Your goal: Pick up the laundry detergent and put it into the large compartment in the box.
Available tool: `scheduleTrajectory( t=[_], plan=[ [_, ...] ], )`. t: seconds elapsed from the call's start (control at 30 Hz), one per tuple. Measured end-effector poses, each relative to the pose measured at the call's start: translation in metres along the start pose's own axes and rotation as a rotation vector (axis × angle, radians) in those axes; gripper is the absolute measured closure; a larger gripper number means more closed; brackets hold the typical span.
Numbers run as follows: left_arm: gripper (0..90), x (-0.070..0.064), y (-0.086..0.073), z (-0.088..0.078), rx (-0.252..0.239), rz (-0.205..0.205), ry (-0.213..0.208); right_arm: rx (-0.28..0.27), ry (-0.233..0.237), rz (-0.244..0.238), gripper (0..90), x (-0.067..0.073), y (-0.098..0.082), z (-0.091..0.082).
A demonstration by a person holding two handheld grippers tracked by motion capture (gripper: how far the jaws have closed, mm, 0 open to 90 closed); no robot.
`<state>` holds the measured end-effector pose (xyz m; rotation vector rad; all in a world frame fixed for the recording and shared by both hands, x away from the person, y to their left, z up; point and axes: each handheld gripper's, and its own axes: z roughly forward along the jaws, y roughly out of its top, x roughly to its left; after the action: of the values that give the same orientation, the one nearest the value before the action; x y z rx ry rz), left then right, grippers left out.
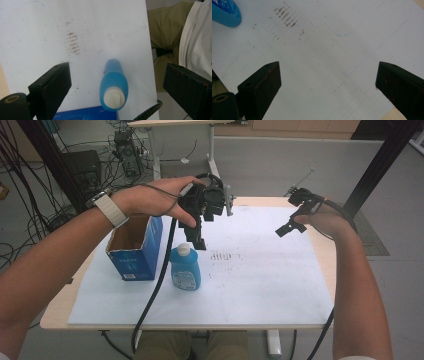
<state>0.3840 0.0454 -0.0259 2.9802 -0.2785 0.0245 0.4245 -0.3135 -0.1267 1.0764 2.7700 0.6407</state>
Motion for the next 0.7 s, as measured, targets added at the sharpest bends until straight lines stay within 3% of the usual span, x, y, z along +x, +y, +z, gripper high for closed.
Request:
scheduleTrajectory(
  t=[0.33, 0.7],
  plan=[
    [8.3, -0.001, -0.003, -0.002, -0.001, -0.005, 0.002, 0.001, 0.006, -0.008, 6.3, 0.001, 0.001, 0.002],
    [8.0, -0.007, -0.013, -0.001, -0.017, 0.040, 0.009, -0.001, 0.003, -0.009, 6.3, 0.005, 0.001, 0.001]
  ],
)
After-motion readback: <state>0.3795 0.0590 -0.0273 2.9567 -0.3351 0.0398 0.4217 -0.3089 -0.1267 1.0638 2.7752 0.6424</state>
